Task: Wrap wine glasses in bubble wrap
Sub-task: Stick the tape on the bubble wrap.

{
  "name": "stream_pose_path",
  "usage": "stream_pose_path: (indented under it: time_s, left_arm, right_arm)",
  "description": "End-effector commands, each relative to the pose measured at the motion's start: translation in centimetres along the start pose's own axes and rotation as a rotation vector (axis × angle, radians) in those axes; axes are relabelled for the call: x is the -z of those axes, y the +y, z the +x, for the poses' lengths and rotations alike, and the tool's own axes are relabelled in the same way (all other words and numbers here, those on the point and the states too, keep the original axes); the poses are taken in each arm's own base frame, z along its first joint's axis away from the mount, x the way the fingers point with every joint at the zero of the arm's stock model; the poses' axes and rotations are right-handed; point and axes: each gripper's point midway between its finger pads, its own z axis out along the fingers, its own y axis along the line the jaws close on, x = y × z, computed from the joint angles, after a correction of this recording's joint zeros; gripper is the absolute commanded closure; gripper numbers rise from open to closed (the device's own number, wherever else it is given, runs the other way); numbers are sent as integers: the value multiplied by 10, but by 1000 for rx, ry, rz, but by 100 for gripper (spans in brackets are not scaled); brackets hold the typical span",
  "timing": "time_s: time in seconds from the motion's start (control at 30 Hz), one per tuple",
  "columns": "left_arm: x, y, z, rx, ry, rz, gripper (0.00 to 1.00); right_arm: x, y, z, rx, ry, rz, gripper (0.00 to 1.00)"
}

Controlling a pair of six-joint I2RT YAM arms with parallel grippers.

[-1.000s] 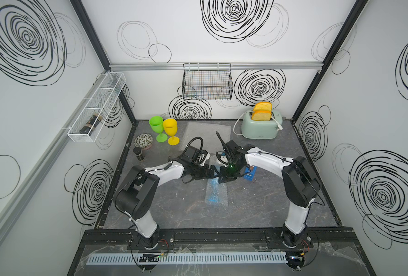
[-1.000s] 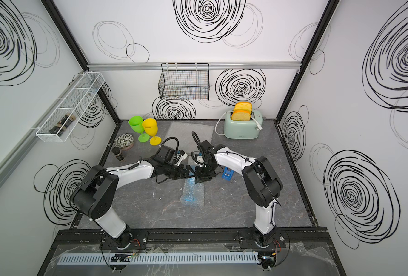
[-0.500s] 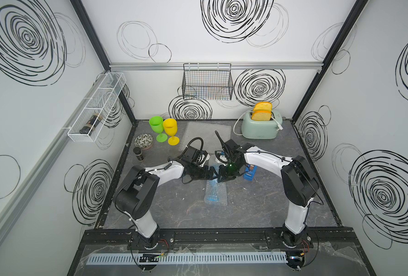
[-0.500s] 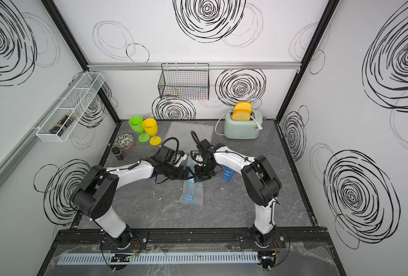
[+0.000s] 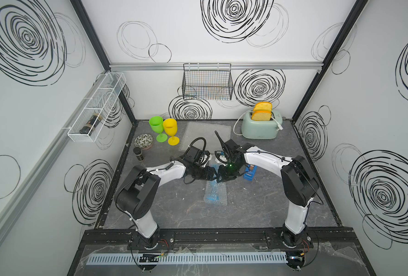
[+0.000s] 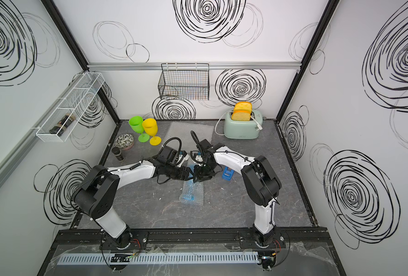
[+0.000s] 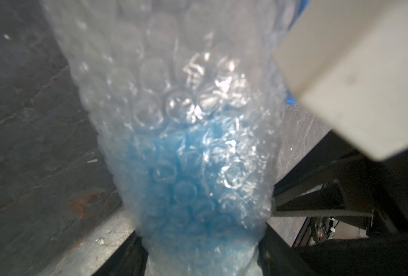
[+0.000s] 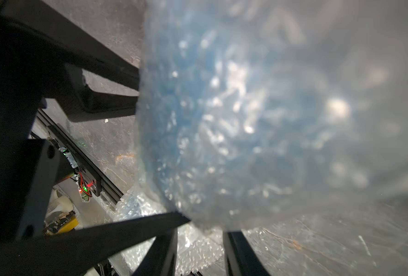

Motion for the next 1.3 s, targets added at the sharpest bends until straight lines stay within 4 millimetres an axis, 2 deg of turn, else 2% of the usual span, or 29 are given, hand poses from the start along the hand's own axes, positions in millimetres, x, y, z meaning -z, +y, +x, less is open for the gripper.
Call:
stream_pose_path:
  time_s: [0.0,0.33,0.43,0.5,0.53,0.6,0.67,1.07,1.27]
  left_arm:
    - [-8,8,10,-13,41,-51,27]
    - [-7,9,9,-13,36,-56,27]
    - [-7,9,9,-13,35,-57,27]
    - [-6,8,9,-14,34,-55,27]
    - [-6,8,9,-13,33,-56,27]
    - [-6,8,9,-13,34,-55,27]
    - [-6,8,9,-12,34,-55,27]
    - [-6,7,8,-15,32,-55,27]
    - [-7,7,9,-16,36,-54,27]
  right_arm:
    - [25,9,-4,41,-76,-37,60]
    - [48,-12,15,-4,-109,-46,60]
    - [56,-14,18,-12,-123,-51,71]
    - [59,-1,17,0,-135,-92,82]
    - [57,8,16,6,-139,-124,87]
    - [50,21,15,20,-132,-165,90]
    - [40,25,12,20,-123,-171,93]
    - [-8,-8,7,-38,-65,-119,99]
    - [-16,-19,1,-58,-75,-112,100]
